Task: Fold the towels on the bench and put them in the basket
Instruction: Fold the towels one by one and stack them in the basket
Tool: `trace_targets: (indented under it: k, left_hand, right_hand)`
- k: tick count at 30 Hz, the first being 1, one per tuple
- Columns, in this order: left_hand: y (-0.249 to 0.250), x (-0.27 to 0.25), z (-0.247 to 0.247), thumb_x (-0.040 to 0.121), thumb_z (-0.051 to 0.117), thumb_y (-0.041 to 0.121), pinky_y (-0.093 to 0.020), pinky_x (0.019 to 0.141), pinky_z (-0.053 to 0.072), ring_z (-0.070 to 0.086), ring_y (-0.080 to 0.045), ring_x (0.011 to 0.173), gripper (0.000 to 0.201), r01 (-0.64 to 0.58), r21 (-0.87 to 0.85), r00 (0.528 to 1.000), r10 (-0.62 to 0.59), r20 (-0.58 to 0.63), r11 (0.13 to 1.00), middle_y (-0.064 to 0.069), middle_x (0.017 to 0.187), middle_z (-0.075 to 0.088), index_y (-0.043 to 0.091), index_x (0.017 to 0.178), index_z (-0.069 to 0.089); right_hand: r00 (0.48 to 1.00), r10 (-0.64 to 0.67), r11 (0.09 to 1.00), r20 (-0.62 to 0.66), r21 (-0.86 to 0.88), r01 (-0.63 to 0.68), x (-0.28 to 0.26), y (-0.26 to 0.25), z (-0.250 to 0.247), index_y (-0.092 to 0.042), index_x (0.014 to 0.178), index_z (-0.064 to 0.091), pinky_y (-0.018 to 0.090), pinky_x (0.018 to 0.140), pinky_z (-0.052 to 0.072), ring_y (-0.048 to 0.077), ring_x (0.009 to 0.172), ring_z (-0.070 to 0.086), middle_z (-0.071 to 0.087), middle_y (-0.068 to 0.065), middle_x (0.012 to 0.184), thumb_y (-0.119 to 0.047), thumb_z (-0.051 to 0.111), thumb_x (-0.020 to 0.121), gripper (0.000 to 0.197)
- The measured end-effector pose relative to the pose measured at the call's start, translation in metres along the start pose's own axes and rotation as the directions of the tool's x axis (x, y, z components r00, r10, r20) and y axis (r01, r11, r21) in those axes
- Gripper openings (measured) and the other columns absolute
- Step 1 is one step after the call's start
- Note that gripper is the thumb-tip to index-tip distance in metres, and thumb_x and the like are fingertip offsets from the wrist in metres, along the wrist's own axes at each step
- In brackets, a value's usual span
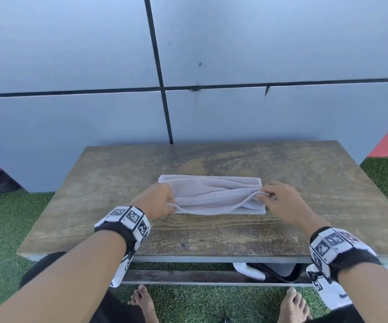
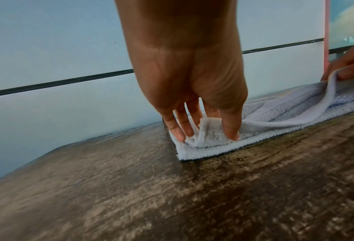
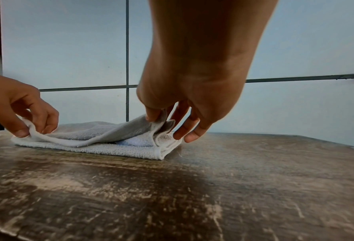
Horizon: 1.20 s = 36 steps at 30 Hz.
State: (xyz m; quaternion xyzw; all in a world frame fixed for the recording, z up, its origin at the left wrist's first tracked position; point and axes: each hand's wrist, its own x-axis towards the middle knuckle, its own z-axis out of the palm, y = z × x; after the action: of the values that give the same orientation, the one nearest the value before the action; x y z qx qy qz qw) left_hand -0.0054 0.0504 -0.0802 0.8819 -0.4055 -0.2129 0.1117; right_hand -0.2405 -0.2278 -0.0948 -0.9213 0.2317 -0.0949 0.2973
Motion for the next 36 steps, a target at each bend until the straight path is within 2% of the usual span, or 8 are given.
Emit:
trace_targets:
  k: [5, 10, 15, 19, 23, 27, 33, 36]
  left_hand:
    - [0.010, -0.005, 0.001, 0.093, 0.068, 0.027, -0.026, 0.093, 0.038, 0.048, -0.015, 0.119, 0.020, -0.077, 0.040, 0.996, 0.075, 0.041, 0.996, 0.005, 0.128, 0.048, 0.013, 0.106, 0.074]
    - [0.012, -0.005, -0.002, 0.093, 0.065, 0.026, -0.025, 0.059, 0.042, 0.053, -0.017, 0.066, 0.022, -0.055, 0.005, 0.997, 0.054, 0.058, 0.998, -0.010, 0.086, 0.065, 0.008, 0.087, 0.075]
    - [0.013, -0.009, -0.009, 0.090, 0.070, 0.024, -0.014, 0.049, 0.039, 0.052, 0.001, 0.048, 0.014, -0.073, -0.076, 0.997, 0.073, -0.003, 0.994, 0.006, 0.074, 0.069, 0.017, 0.079, 0.077]
    - [0.012, -0.012, -0.015, 0.087, 0.076, 0.021, -0.011, 0.049, 0.042, 0.057, 0.005, 0.049, 0.013, -0.090, -0.112, 0.995, 0.085, -0.044, 0.990, 0.001, 0.085, 0.071, 0.018, 0.074, 0.074]
    - [0.010, -0.017, -0.017, 0.083, 0.080, 0.023, -0.032, 0.064, 0.057, 0.068, -0.018, 0.068, 0.014, -0.103, -0.142, 0.992, 0.091, -0.090, 0.984, 0.012, 0.084, 0.068, 0.022, 0.070, 0.074]
    - [0.007, -0.020, -0.022, 0.084, 0.079, 0.021, -0.013, 0.049, 0.039, 0.045, -0.003, 0.046, 0.013, -0.122, -0.193, 0.981, 0.089, -0.172, 0.973, 0.014, 0.061, 0.062, 0.015, 0.072, 0.078]
    - [0.005, -0.022, -0.047, 0.091, 0.071, 0.025, -0.011, 0.059, 0.046, 0.061, -0.006, 0.058, 0.016, -0.202, -0.030, 0.957, 0.191, -0.217, 0.979, 0.013, 0.074, 0.071, 0.014, 0.082, 0.079]
    - [0.010, -0.022, -0.075, 0.098, 0.060, 0.028, -0.026, 0.059, 0.048, 0.059, -0.009, 0.059, 0.019, -0.234, 0.096, 0.924, 0.252, -0.286, 0.967, 0.010, 0.070, 0.064, 0.017, 0.084, 0.068]
  right_hand:
    - [0.997, -0.027, 0.999, 0.067, -0.021, 0.029, 0.000, -0.002, 0.002, -0.013, 0.074, 0.064, 0.022, 0.069, 0.040, 0.019, 0.083, 0.056, 0.060, 0.000, 0.097, -0.016, 0.058, 0.098, 0.025]
    - [0.997, -0.014, 0.999, 0.071, -0.028, 0.016, 0.003, -0.007, 0.002, -0.012, 0.071, 0.059, 0.022, 0.067, 0.039, 0.016, 0.080, 0.053, 0.055, -0.001, 0.091, -0.021, 0.052, 0.102, 0.033]
    - [0.999, -0.021, 1.000, 0.038, 0.011, 0.021, 0.004, -0.011, -0.001, -0.014, 0.088, 0.065, 0.023, 0.069, 0.041, 0.019, 0.083, 0.055, 0.056, -0.001, 0.092, -0.022, 0.046, 0.104, 0.026]
    - [0.999, -0.035, 0.999, -0.018, 0.008, 0.035, 0.004, -0.009, -0.005, -0.019, 0.096, 0.070, 0.023, 0.071, 0.043, 0.016, 0.085, 0.058, 0.063, -0.002, 0.092, -0.016, 0.053, 0.101, 0.017]
    - [0.999, -0.001, 0.999, -0.040, -0.035, 0.000, 0.001, -0.006, -0.008, -0.019, 0.088, 0.071, 0.016, 0.066, 0.038, 0.014, 0.081, 0.058, 0.066, -0.006, 0.084, -0.015, 0.060, 0.097, 0.015]
    - [0.998, 0.036, 0.998, -0.051, -0.046, -0.038, -0.001, -0.006, -0.016, -0.018, 0.084, 0.076, 0.020, 0.065, 0.043, 0.009, 0.078, 0.062, 0.070, -0.007, 0.077, -0.018, 0.067, 0.093, 0.013]
    - [0.997, 0.016, 1.000, -0.077, -0.025, -0.018, 0.001, -0.021, -0.038, -0.016, 0.083, 0.077, 0.023, 0.067, 0.043, 0.006, 0.075, 0.059, 0.069, -0.006, 0.078, -0.018, 0.071, 0.091, 0.011]
    - [0.988, -0.076, 0.995, -0.137, -0.069, 0.067, 0.014, -0.035, -0.060, -0.012, 0.085, 0.075, 0.034, 0.075, 0.049, 0.017, 0.077, 0.061, 0.068, -0.001, 0.082, -0.015, 0.070, 0.092, 0.009]
